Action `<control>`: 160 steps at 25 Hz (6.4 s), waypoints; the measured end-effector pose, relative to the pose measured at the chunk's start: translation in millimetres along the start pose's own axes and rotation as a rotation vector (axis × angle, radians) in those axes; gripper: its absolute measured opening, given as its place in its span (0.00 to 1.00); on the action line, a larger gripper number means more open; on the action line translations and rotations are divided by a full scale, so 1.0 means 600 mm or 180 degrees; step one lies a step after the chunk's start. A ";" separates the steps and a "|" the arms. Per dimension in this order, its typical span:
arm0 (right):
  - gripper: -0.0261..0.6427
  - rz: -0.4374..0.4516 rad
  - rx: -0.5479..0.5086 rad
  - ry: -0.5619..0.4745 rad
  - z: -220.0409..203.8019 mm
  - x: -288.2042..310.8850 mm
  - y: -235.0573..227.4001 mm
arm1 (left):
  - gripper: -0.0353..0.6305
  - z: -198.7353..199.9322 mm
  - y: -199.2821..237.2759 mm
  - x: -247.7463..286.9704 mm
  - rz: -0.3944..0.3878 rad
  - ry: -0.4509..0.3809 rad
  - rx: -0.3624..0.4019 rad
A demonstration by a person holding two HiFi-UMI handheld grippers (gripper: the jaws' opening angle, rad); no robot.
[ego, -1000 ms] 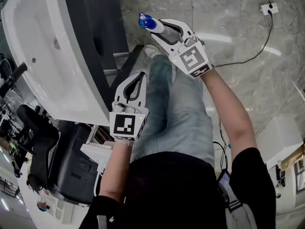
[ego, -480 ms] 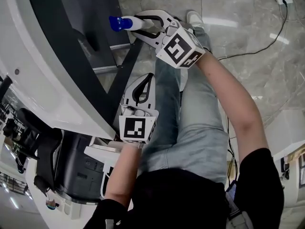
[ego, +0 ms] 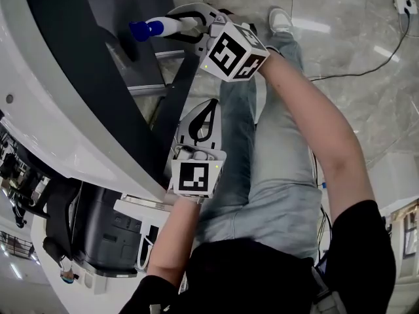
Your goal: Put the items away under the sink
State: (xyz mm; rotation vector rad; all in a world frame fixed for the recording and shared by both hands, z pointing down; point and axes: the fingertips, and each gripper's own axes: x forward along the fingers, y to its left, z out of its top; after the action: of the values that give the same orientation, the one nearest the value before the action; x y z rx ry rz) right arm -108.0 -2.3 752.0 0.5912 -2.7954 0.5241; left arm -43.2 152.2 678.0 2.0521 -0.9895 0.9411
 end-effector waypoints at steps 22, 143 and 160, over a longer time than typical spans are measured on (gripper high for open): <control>0.31 0.0443 -0.0290 -0.0154 0.040 0.145 0.017 | 0.08 -0.018 0.040 0.003 -0.0006 0.0063 -0.0210; 0.13 -0.0709 -0.0694 -0.0704 0.866 -0.482 0.173 | 0.08 0.565 -0.010 -0.660 0.0931 -0.2576 0.0058; 0.13 -0.0628 -0.0750 -0.0782 0.869 -0.494 0.208 | 0.08 0.562 -0.033 -0.679 0.0935 -0.2715 0.0012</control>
State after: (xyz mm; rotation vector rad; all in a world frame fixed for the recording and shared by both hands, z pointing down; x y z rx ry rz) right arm 22.6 2.8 153.5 0.9189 -2.9184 0.0844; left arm -105.8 39.1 164.7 2.3848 -1.7496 0.1432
